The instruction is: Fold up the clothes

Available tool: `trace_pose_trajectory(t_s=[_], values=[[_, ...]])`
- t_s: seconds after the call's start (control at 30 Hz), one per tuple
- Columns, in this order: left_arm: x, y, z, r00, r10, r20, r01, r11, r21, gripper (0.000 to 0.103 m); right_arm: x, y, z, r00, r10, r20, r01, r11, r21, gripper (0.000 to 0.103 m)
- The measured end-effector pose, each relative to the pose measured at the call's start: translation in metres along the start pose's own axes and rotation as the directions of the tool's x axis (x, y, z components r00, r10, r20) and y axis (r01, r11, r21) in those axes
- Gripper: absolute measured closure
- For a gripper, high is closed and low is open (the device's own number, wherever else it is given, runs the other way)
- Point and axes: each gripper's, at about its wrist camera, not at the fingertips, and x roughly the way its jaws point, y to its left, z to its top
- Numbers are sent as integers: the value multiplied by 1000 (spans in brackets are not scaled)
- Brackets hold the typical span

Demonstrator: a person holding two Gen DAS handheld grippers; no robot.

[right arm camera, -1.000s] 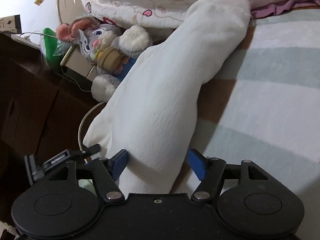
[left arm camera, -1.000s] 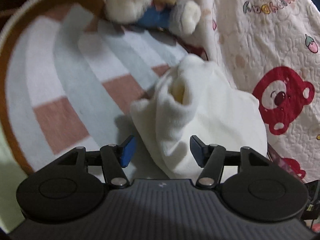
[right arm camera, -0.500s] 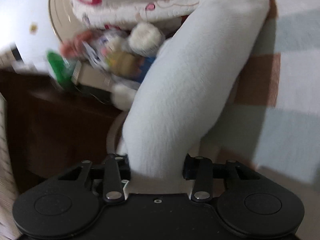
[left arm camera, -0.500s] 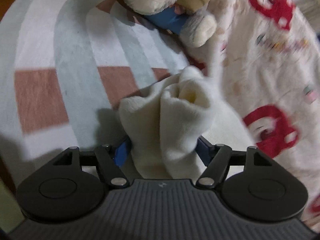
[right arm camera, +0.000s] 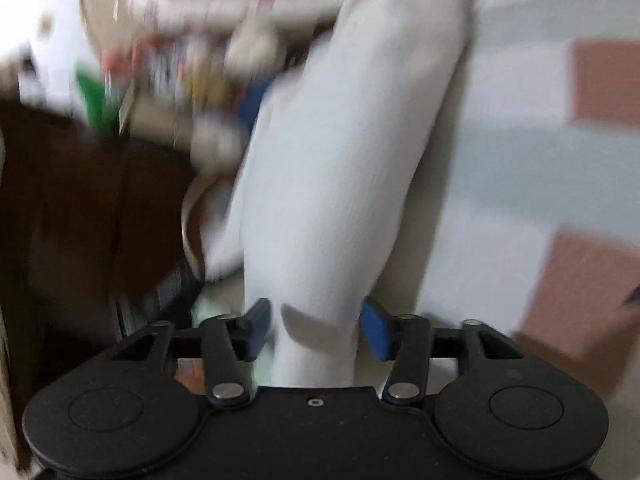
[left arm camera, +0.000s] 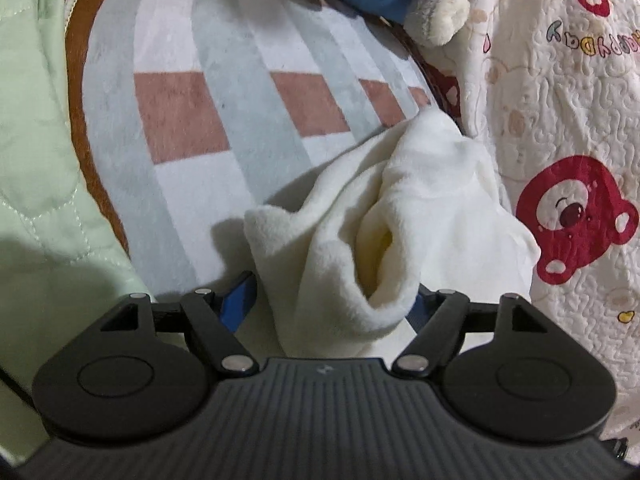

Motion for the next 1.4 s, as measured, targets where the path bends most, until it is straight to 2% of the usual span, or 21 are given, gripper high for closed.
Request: trace_pose_trajectory(t_s=[0.03, 0.07, 0.17, 0.27, 0.33, 0.43, 0.47, 0.5, 0.57, 0.63, 0.73, 0.83, 0.87, 0.93, 1.0, 1.07, 1.1, 1.2, 1.3, 1.33, 1.4], values=[[2, 1, 0, 1000, -4, 10, 4, 1000, 1, 27, -2, -6, 11, 1000, -14, 27, 14, 1000, 8, 26], [5, 1, 0, 1000, -9, 22, 9, 1000, 1, 27, -4, -13, 23, 998, -28, 54, 27, 1000, 16, 24], [11, 0, 0, 998, -23, 60, 23, 1000, 8, 26, -10, -32, 57, 988, -72, 134, 67, 997, 42, 24], [17, -1, 0, 995, -42, 94, 38, 998, 43, 26, 14, -39, 89, 981, -110, 163, 105, 994, 41, 24], [21, -2, 1, 993, -68, 99, 63, 996, 55, 35, 28, -41, 101, 976, -77, 204, 75, 997, 15, 22], [19, -8, 4, 991, -89, 103, 78, 992, 100, 59, 57, -46, 121, 969, -69, 236, 75, 997, -16, 18], [18, -10, 5, 990, -95, 105, 82, 990, 118, 63, 64, -47, 126, 967, -68, 244, 75, 997, -17, 16], [17, -12, 7, 989, -101, 107, 86, 987, 135, 65, 69, -47, 129, 966, -66, 248, 74, 997, -21, 18], [7, -22, 10, 983, -120, 138, 91, 975, 201, 69, 75, -33, 137, 968, -41, 249, 66, 994, -92, 54], [-4, -29, 17, 971, -161, 175, 118, 965, 236, 69, 71, -10, 145, 966, 7, 258, 55, 971, -231, 62], [-17, -34, 35, 948, -231, 218, 180, 956, 230, 69, 58, 21, 155, 954, 55, 294, 54, 935, -350, 64], [-6, -45, 58, 946, -242, 215, 186, 950, 252, 67, 56, 35, 168, 939, 44, 340, 101, 912, -397, 60], [6, -45, 67, 955, -227, 192, 180, 955, 235, 61, 60, 36, 174, 937, 14, 348, 132, 910, -394, 52], [36, -34, 81, 977, -132, 168, 108, 984, 142, 59, 77, 34, 184, 927, -157, 342, 289, 880, -378, 41], [54, -24, 83, 981, -77, 180, 56, 991, 121, 59, 93, 32, 188, 878, -329, 347, 453, 804, -384, 39], [54, -23, 76, 978, -52, 200, 23, 990, 142, 59, 97, 38, 176, 831, -387, 400, 545, 710, -445, 40], [51, -25, 74, 977, -38, 212, 8, 990, 141, 59, 94, 41, 171, 820, -389, 420, 561, 697, -448, 40], [34, -37, 71, 964, -2, 267, -45, 985, 169, 59, 79, 45, 162, 808, -356, 469, 560, 713, -423, 40], [22, -48, 63, 929, 71, 364, -165, 958, 235, 60, 73, 53, 153, 823, -297, 484, 525, 723, -449, 39], [18, -49, 63, 918, 84, 387, -189, 951, 243, 63, 74, 54, 151, 826, -292, 481, 518, 729, -447, 39], [12, -46, 66, 912, 76, 402, -185, 953, 241, 64, 80, 56, 150, 833, -287, 473, 508, 735, -450, 39]])
